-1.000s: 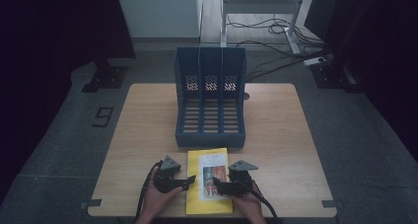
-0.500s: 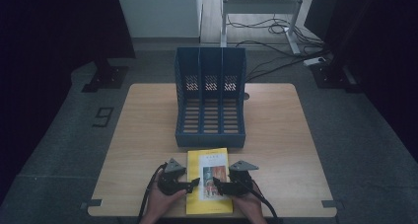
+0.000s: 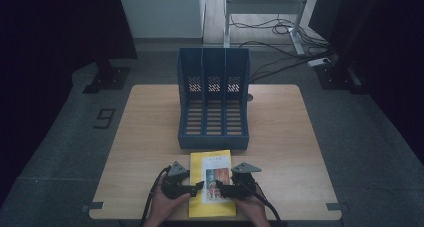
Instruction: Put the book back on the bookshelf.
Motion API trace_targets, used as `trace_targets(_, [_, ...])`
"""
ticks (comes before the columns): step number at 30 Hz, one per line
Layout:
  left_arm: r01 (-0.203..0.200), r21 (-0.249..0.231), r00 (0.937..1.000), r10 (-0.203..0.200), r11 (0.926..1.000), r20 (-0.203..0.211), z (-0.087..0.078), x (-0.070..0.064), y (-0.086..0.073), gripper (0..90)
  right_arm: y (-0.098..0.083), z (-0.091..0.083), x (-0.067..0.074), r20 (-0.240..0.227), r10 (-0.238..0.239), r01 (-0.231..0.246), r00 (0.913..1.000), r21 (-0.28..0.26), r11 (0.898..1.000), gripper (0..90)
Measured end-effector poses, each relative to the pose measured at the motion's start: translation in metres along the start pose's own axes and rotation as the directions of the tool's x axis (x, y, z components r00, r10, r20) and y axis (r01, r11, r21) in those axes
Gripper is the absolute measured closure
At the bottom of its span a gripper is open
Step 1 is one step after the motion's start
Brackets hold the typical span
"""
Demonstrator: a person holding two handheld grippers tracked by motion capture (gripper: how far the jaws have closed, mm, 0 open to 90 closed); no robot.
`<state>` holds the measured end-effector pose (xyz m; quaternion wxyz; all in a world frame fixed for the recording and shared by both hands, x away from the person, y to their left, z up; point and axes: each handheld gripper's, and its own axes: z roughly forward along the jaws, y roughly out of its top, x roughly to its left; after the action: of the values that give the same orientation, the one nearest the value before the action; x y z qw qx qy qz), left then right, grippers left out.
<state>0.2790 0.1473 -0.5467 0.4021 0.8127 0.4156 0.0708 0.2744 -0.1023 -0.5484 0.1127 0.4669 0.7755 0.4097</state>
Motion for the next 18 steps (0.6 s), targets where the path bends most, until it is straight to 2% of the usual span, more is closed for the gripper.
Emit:
trace_targets(9, [-0.004,-0.006,1.0000,0.004,1.0000,0.000,0.000,0.000,-0.001,23.8,0.004,-0.007,0.003,0.010,-0.019,0.019,0.9998,-0.004,1.000,28.4])
trace_targets(18, [-0.006,-0.008,1.0000,0.006,0.9999,0.001,0.000,0.000,-0.001,23.8,0.010,-0.018,0.002,-0.056,0.006,-0.009,0.9984,-0.046,0.999,33.2])
